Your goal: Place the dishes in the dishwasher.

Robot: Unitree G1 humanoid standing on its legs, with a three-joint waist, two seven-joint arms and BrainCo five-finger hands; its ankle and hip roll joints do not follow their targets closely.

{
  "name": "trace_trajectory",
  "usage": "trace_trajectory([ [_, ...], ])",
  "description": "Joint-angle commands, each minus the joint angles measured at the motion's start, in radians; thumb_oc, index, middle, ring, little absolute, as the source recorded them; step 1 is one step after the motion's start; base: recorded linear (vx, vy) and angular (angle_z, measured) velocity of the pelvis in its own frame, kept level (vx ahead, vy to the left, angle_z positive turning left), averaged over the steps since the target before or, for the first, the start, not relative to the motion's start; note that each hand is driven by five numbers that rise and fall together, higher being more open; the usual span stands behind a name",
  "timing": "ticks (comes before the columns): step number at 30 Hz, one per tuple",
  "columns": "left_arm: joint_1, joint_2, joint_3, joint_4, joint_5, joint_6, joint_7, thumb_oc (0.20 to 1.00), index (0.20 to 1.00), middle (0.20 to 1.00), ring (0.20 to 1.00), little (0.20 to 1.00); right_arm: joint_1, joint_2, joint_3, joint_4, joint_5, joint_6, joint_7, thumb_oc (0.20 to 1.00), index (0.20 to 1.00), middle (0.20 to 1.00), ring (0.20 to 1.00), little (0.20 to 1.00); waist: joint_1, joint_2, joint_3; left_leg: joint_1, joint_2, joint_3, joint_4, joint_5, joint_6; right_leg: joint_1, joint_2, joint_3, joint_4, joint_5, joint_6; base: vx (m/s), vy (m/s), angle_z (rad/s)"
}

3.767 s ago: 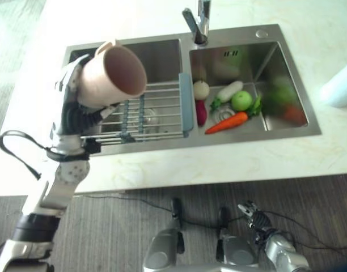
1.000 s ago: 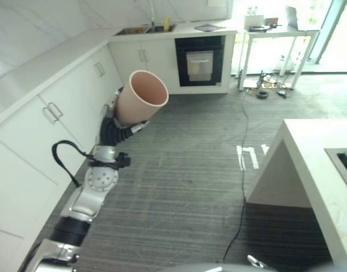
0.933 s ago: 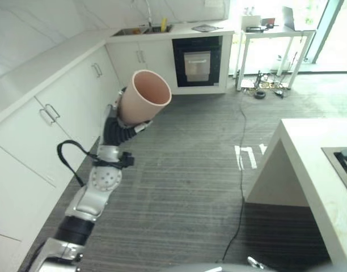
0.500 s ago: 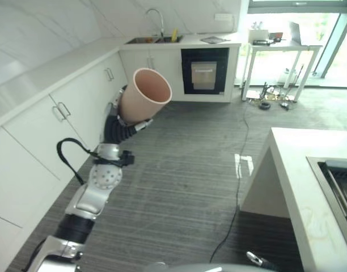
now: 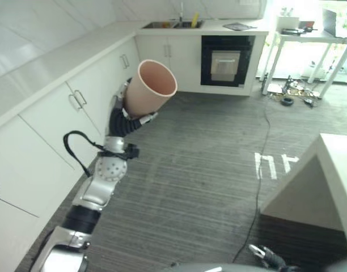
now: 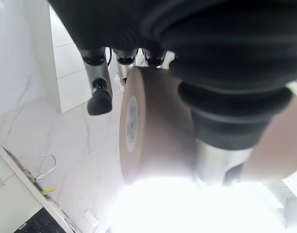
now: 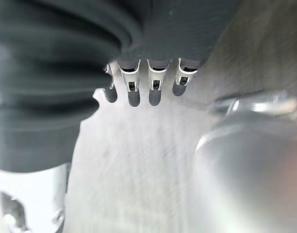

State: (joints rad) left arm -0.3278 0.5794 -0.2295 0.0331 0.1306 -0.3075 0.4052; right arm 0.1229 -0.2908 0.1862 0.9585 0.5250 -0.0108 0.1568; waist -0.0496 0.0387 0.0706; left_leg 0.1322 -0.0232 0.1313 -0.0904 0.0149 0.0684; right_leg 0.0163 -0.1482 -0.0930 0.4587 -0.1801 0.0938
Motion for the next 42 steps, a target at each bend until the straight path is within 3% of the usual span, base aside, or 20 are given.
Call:
trace_trajectory([
  [1,-0.067,0.049,0.017,-0.021,-0.012,-0.030,-0.008,0.200,0.200,0.200,0.200,0.200,-0.035,0.036,0.001,-0.007,0.056,-0.032,-0.037,1.000,1.000,1.000,1.000,1.000,-0.010,-0.042,-0.036,-0.107,-0.022,-0.008,0.017,0.048,-0.006,0.066,0.071,-0.019,-0.058,0.184,0.031,0.17,0.223,0.45],
  [3,-0.068,0.048,0.004,-0.038,0.002,-0.012,-0.011,0.200,0.200,0.200,0.200,0.200,-0.023,0.049,0.001,-0.050,0.046,-0.033,-0.045,1.000,1.000,1.000,1.000,1.000,-0.009,-0.031,-0.025,-0.083,-0.028,0.018,0.015,0.032,0.011,-0.003,0.029,-0.068,0.152,0.249,0.047,0.17,0.238,0.36],
  [4,-0.068,0.047,0.002,-0.039,0.004,-0.009,-0.010,0.200,0.200,0.200,0.200,0.200,-0.024,0.050,0.002,-0.052,0.042,-0.036,-0.044,1.000,1.000,1.000,1.000,1.000,-0.007,-0.030,-0.024,-0.079,-0.029,0.022,0.014,0.031,0.012,-0.016,0.020,-0.070,0.172,0.257,0.047,0.23,0.179,0.41],
  [5,-0.059,0.041,-0.010,-0.051,0.014,-0.002,-0.002,0.200,0.200,0.200,0.200,0.200,-0.035,0.043,0.010,-0.064,0.050,-0.050,-0.035,1.000,1.000,1.000,1.000,1.000,-0.020,-0.035,-0.007,-0.048,-0.040,0.011,0.007,0.018,0.011,-0.089,0.085,-0.068,0.151,0.252,0.051,0.37,0.005,-0.13],
  [7,-0.037,0.046,0.003,-0.093,0.032,0.011,-0.022,0.200,0.200,0.200,0.200,0.200,-0.024,0.020,0.007,-0.172,0.057,-0.024,-0.041,1.000,1.000,1.000,1.000,1.000,-0.068,-0.060,0.019,0.027,-0.043,-0.006,0.003,-0.038,0.007,-0.158,0.097,-0.069,-0.200,0.300,0.043,0.47,-0.171,-0.44],
  [10,-0.025,0.062,-0.003,-0.109,0.050,-0.024,-0.040,0.200,0.200,0.200,0.200,0.200,-0.021,0.026,-0.025,-0.190,0.074,-0.048,-0.028,1.000,1.000,1.000,1.000,1.000,-0.091,-0.076,0.033,0.092,-0.038,-0.025,0.003,-0.112,0.009,-0.221,0.059,-0.014,-0.435,0.410,0.077,0.33,-0.223,0.28],
  [13,-0.002,0.066,-0.001,-0.114,0.062,-0.061,-0.048,0.200,0.200,0.200,0.200,0.200,-0.024,0.036,-0.034,-0.195,0.081,-0.069,-0.030,1.000,1.000,1.000,1.000,1.000,-0.084,-0.081,0.036,0.129,-0.027,0.001,0.017,-0.142,0.008,-0.201,0.049,-0.047,-0.460,0.416,0.084,0.43,-0.295,0.43],
  [16,-0.001,0.065,-0.012,-0.116,0.052,-0.028,-0.025,0.200,0.200,0.200,0.200,0.200,-0.035,0.021,-0.008,-0.229,0.068,-0.093,-0.046,1.000,1.000,1.000,1.000,1.000,-0.101,-0.073,0.004,0.155,0.005,0.005,0.096,-0.162,-0.014,-0.144,0.082,-0.001,-0.421,0.360,0.033,0.51,-0.371,0.33],
  [17,0.013,0.065,-0.003,-0.116,0.052,-0.028,-0.017,0.200,0.200,0.200,0.200,0.200,-0.036,0.016,0.000,-0.254,0.063,-0.085,-0.053,1.000,1.000,1.000,1.000,1.000,-0.104,-0.067,-0.006,0.160,0.024,0.005,0.128,-0.130,-0.032,-0.134,0.102,0.005,-0.407,0.336,0.012,0.58,-0.508,-0.24],
  [18,0.038,0.063,0.024,-0.137,0.058,-0.012,-0.008,0.200,0.200,0.200,0.200,0.200,-0.042,-0.007,0.021,-0.299,0.048,-0.073,-0.038,1.000,1.000,1.000,1.000,1.000,-0.102,-0.050,-0.024,0.131,0.088,0.018,0.303,0.022,-0.103,-0.085,0.151,-0.007,-0.406,0.275,-0.046,0.61,-0.642,-0.73],
  [19,0.053,0.073,0.048,-0.149,0.044,-0.011,-0.005,0.200,0.200,0.200,0.200,0.200,-0.050,-0.022,0.032,-0.310,0.043,-0.072,-0.023,1.000,1.000,1.000,1.000,1.000,-0.088,-0.061,-0.029,0.070,0.114,0.028,0.498,0.095,-0.132,-0.047,0.161,-0.018,-0.414,0.242,-0.082,0.52,-0.603,-0.93],
  [22,0.077,0.080,0.075,-0.157,0.022,-0.014,0.000,0.200,0.200,0.200,0.200,0.200,-0.061,-0.043,0.040,-0.307,0.047,-0.094,-0.002,1.000,1.000,1.000,1.000,1.000,-0.065,-0.079,-0.016,-0.068,0.153,0.032,0.774,0.141,-0.147,0.000,0.166,-0.029,-0.403,0.200,-0.128,0.30,-0.359,-0.66],
  [23,0.083,0.079,0.083,-0.150,0.002,-0.031,-0.004,0.200,0.200,0.200,0.200,0.200,-0.061,-0.057,0.039,-0.316,0.059,-0.103,-0.001,1.000,1.000,1.000,1.000,1.000,-0.054,-0.083,0.000,-0.167,0.172,0.010,0.850,0.124,-0.130,0.037,0.172,-0.024,-0.397,0.182,-0.143,0.29,-0.219,-0.45],
  [27,0.078,0.080,0.075,-0.137,0.016,-0.055,0.006,0.200,0.200,0.200,0.200,0.200,-0.090,-0.056,0.049,-0.328,0.077,-0.113,-0.018,1.000,1.000,1.000,1.000,1.000,-0.030,-0.075,0.023,-0.268,0.070,-0.031,0.561,0.104,-0.093,0.110,0.201,0.069,-0.433,0.164,-0.131,0.34,0.007,-0.43],
  [29,0.080,0.084,0.074,-0.141,0.020,-0.048,0.010,0.200,0.200,0.200,0.200,0.200,-0.102,-0.047,0.065,-0.325,0.088,-0.101,-0.044,1.000,1.000,1.000,1.000,1.000,0.000,-0.059,0.032,-0.299,0.010,-0.097,0.236,0.161,-0.105,0.156,0.221,0.132,-0.465,0.163,-0.109,0.50,0.138,-0.45],
  [30,0.087,0.082,0.080,-0.144,0.029,-0.051,0.008,0.200,0.200,0.200,0.200,0.200,-0.098,-0.042,0.069,-0.326,0.092,-0.100,-0.049,1.000,1.000,1.000,1.000,1.000,0.010,-0.053,0.032,-0.321,0.004,-0.113,0.174,0.198,-0.114,0.165,0.225,0.141,-0.469,0.164,-0.107,0.49,0.121,-0.36],
  [32,0.099,0.087,0.096,-0.139,0.028,-0.070,0.010,0.200,0.200,0.200,0.200,0.200,-0.083,-0.031,0.071,-0.331,0.072,-0.103,-0.049,1.000,1.000,1.000,1.000,1.000,0.015,-0.047,0.025,-0.346,-0.007,-0.088,0.138,0.209,-0.122,0.185,0.217,0.137,-0.472,0.153,-0.097,0.43,0.118,-0.73],
  [37,0.151,0.083,0.130,-0.123,0.053,-0.088,0.020,0.200,0.200,0.200,0.200,0.200,-0.091,-0.021,0.082,-0.314,0.068,-0.066,-0.034,1.000,1.000,1.000,1.000,1.000,0.041,-0.048,-0.002,-0.283,-0.032,-0.096,0.124,0.114,-0.078,0.222,0.185,0.130,-0.421,0.096,-0.070,0.40,0.127,-1.01],
  [40,0.111,0.090,0.114,-0.096,0.037,-0.091,-0.003,0.200,0.200,0.200,0.200,0.200,-0.064,0.003,0.082,-0.332,0.048,-0.055,-0.049,1.000,1.000,1.000,1.000,1.000,0.027,-0.047,-0.025,-0.203,-0.061,-0.098,0.113,0.061,-0.024,0.184,0.164,0.086,-0.232,0.111,-0.032,0.43,0.192,-0.87],
  [42,0.086,0.092,0.091,-0.083,0.043,-0.087,-0.014,0.200,0.200,0.200,0.200,0.200,-0.049,0.022,0.081,-0.347,0.049,-0.052,-0.063,1.000,1.000,1.000,1.000,1.000,0.016,-0.044,-0.026,-0.172,-0.076,-0.108,0.115,0.033,0.003,0.100,0.160,0.068,-0.010,0.188,0.014,0.29,0.134,0.61],
])
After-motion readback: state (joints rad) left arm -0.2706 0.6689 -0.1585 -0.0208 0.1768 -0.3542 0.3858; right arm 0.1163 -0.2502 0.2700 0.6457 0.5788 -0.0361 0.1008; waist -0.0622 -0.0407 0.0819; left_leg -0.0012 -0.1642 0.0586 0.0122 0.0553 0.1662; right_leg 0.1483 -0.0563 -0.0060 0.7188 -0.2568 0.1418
